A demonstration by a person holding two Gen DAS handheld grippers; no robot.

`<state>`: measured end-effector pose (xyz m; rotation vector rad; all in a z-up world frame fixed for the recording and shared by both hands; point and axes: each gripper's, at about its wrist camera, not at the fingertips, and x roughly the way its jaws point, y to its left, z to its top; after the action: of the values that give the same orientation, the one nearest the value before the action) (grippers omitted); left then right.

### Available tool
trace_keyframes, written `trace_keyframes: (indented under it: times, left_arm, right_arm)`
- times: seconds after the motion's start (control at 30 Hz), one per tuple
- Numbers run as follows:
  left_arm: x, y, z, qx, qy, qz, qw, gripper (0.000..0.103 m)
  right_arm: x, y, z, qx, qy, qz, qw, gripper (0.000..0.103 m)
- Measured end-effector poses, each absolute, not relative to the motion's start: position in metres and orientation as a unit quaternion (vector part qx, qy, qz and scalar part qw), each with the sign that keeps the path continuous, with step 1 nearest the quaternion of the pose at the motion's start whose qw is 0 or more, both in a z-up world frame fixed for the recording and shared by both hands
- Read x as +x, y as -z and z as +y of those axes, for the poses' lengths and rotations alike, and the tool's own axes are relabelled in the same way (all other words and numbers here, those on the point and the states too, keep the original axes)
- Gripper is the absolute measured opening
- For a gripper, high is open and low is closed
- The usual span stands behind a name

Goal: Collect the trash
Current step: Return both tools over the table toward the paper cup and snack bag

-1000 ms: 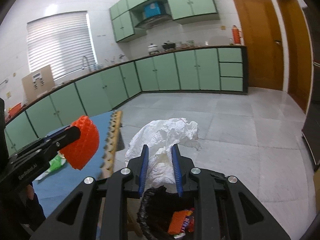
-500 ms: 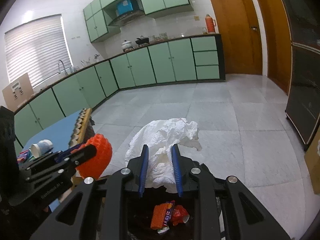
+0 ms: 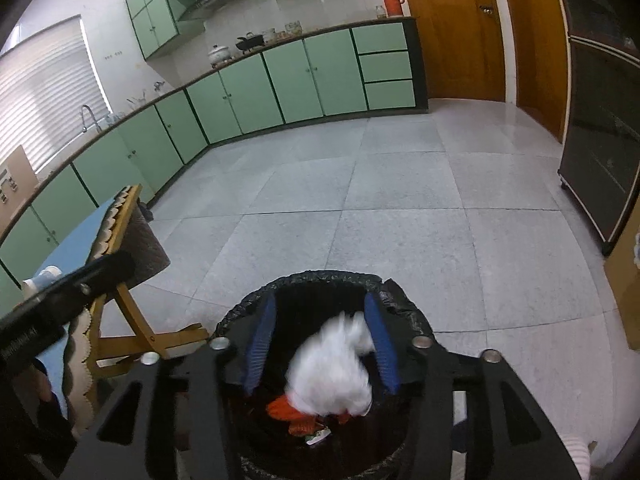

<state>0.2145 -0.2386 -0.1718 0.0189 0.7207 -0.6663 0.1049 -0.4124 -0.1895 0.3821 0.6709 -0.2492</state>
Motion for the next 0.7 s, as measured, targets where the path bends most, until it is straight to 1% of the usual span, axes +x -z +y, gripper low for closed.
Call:
trace_keyframes:
  times: [0.1, 0.17, 0.2, 0.27, 0.37, 0.47, 0.7]
  left_arm:
    - [0.215, 0.159, -0.222, -0.002, 0.308, 0.336, 0.890, 0.051]
    - [0.211, 0.148, -0.210, -0.002, 0.296, 0.322, 0.899, 0.057]
    - [0.209, 0.142, -0.204, -0.003, 0.291, 0.314, 0.904, 0.059]
    - [0.205, 0.132, -0.193, -0.001, 0.283, 0.301, 0.911, 0.063]
    - [0.192, 0.117, -0.166, 0.007, 0.263, 0.274, 0.925, 0.070]
    - [0.184, 0.105, -0.141, 0.006, 0.241, 0.262, 0.934, 0.074]
    - [0.171, 0.088, -0.059, 0.002, 0.144, 0.237, 0.961, 0.078]
  right_arm:
    - [0.101, 0.180, -0.411, 0.185, 0.124, 0.317, 0.922, 0.061]
    - [0.099, 0.172, -0.406, 0.181, 0.126, 0.309, 0.925, 0.073]
    - [0.097, 0.165, -0.402, 0.178, 0.125, 0.301, 0.929, 0.075]
    - [0.094, 0.152, -0.393, 0.174, 0.115, 0.287, 0.935, 0.083]
    - [0.093, 0.134, -0.376, 0.167, 0.103, 0.266, 0.944, 0.092]
    - [0.095, 0.115, -0.356, 0.154, 0.080, 0.245, 0.954, 0.097]
    - [0.117, 0.087, -0.285, 0.110, 0.010, 0.220, 0.969, 0.097]
